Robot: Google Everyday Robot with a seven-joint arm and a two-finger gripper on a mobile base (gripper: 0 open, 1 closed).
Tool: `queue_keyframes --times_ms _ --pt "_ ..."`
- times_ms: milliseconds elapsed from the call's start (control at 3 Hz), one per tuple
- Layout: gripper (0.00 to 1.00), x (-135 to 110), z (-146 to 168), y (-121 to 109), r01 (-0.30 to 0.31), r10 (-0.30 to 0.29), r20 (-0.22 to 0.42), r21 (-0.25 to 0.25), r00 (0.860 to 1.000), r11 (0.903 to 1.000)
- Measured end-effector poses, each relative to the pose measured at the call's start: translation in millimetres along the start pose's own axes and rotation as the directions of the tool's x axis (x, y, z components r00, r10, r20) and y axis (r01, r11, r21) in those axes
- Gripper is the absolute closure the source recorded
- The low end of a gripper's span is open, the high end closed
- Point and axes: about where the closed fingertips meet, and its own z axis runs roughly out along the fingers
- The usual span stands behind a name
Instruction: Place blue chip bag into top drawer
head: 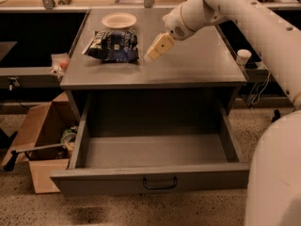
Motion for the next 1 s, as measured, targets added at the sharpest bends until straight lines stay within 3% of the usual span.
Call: queue_keyframes --times_ms 333,667,1000 --pt "0.0 -25.6 28.7 -9.1 -0.028 0.029 0.094 -0.008 0.995 0.9996" --pt "0.0 -44.2 54.2 -10.0 -0.057 0.064 0.16 -0.046 0.985 0.9973" --pt "0.0 -54.2 77.1 -8.9 -0.083 0.099 0.186 -0.092 0.977 0.9923"
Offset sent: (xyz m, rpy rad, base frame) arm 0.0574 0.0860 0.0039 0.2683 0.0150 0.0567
